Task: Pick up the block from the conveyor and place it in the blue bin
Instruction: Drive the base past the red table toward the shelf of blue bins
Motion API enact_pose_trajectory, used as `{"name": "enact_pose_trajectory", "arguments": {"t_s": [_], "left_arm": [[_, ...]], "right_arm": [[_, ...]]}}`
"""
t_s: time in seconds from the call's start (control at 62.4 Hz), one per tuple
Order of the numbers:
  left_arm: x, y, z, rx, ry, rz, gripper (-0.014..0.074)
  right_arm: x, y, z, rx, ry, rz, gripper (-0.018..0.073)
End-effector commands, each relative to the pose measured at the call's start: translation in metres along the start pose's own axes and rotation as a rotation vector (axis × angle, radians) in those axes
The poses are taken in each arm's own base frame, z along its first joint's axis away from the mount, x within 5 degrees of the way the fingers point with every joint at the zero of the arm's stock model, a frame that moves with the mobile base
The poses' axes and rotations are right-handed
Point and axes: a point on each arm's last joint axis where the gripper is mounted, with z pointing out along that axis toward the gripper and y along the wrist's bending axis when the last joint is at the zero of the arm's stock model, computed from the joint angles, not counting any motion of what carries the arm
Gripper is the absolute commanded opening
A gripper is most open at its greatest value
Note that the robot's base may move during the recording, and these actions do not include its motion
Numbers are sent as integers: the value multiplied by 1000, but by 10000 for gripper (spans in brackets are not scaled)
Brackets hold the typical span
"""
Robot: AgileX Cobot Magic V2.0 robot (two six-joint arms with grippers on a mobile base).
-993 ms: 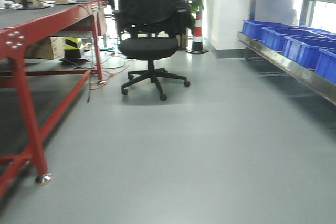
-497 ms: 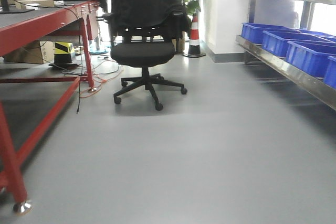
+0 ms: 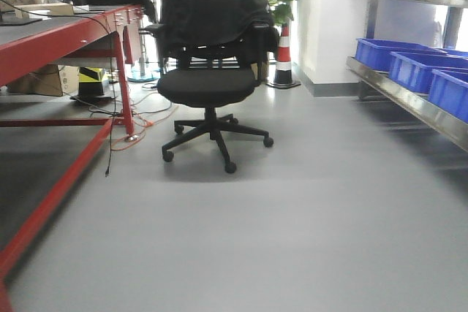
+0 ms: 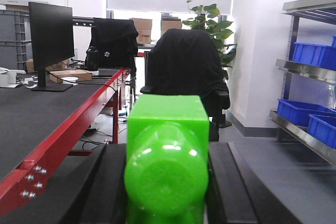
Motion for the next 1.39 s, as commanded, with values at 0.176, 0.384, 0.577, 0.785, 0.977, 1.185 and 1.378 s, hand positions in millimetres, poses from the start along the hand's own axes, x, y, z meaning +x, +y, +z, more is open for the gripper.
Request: {"name": "enact_pose_trajectory", "arguments": {"t_s": [0.176,0.384,0.577,0.785,0.977,1.185,1.378], "left_arm": [[-3,0,-1,1,-29,-13,-111],[-3,0,-1,1,-29,-13,-111],[-3,0,-1,1,-29,-13,-111],[-3,0,-1,1,-29,-13,-111],[-3,0,-1,1,-29,-13,-111],[-3,0,-1,1,-29,-13,-111],[-3,0,-1,1,-29,-13,-111]], "right_arm": [[-4,0,0,0,-28,-8,-162],[-5,0,0,1,-30,-8,-162],[-5,0,0,1,-30,-8,-162],[-5,0,0,1,-30,-8,-162],[-5,0,0,1,-30,-8,-162],[-5,0,0,1,-30,-8,-162],[-5,0,0,1,-30,-8,-162]]}}
